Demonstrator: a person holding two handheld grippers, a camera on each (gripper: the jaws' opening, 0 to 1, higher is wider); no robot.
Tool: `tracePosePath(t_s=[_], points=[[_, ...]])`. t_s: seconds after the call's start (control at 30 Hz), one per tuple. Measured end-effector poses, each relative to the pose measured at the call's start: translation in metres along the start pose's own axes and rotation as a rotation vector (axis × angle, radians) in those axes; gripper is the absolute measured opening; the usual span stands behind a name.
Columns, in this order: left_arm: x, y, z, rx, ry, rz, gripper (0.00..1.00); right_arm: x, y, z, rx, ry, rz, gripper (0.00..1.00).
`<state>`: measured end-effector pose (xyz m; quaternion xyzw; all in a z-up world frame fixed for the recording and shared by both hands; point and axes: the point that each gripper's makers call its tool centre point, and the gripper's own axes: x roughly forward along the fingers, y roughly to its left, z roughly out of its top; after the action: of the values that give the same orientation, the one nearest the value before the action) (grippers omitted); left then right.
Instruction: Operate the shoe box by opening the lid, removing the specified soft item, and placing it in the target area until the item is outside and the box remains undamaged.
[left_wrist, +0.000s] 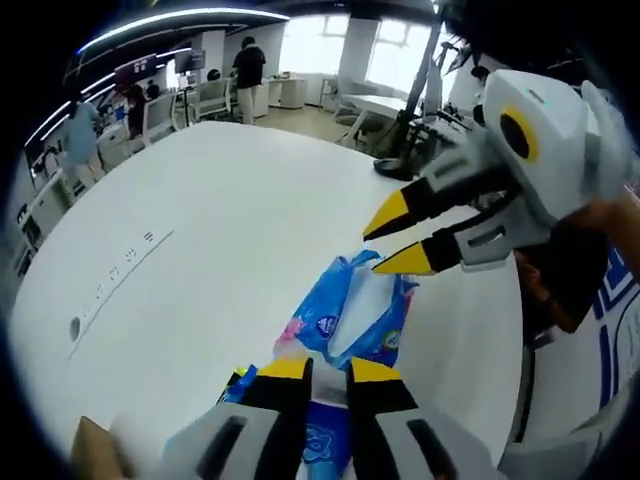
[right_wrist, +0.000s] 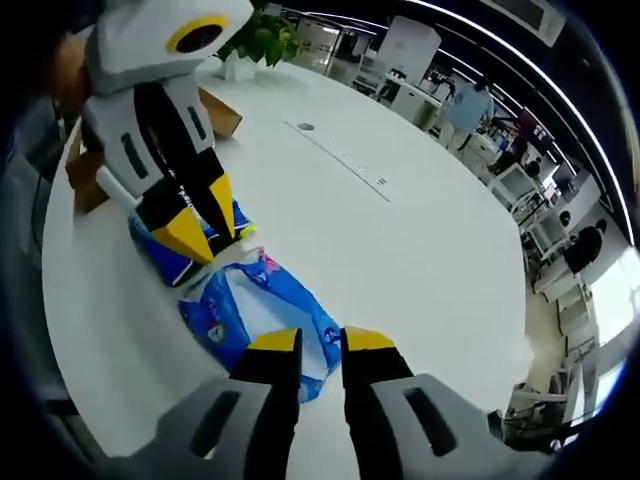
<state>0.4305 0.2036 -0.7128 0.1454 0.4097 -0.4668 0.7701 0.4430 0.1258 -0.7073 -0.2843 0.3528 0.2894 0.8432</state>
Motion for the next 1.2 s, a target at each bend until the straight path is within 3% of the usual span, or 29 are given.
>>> tracePosePath(t_s=[0.37,0.67,0.97,1.2], points=[[-0.037,-0.008,-0.009,0.027,-0.02,0.018,0.21,-0.03,0.014,0.013,-0.001,-0.009,0.009,0.24],[-0.072,-0.008,-0.009,0.032,-0.075,0.06,0.26,-0.052,0.026,0.022,-0.003,-0.011,0.028,0.32],[-0.112,-0.005,-0.027,0.011,-0.089,0.085,0.3,-0.065,0.047,0.034,-0.032,-0.013,0.076,0.38],[-0.147,0.003,-0.038,-0.022,-0.153,0.124,0.35,-0.074,0.065,0.052,-0.034,-0.043,0.118,0.41]])
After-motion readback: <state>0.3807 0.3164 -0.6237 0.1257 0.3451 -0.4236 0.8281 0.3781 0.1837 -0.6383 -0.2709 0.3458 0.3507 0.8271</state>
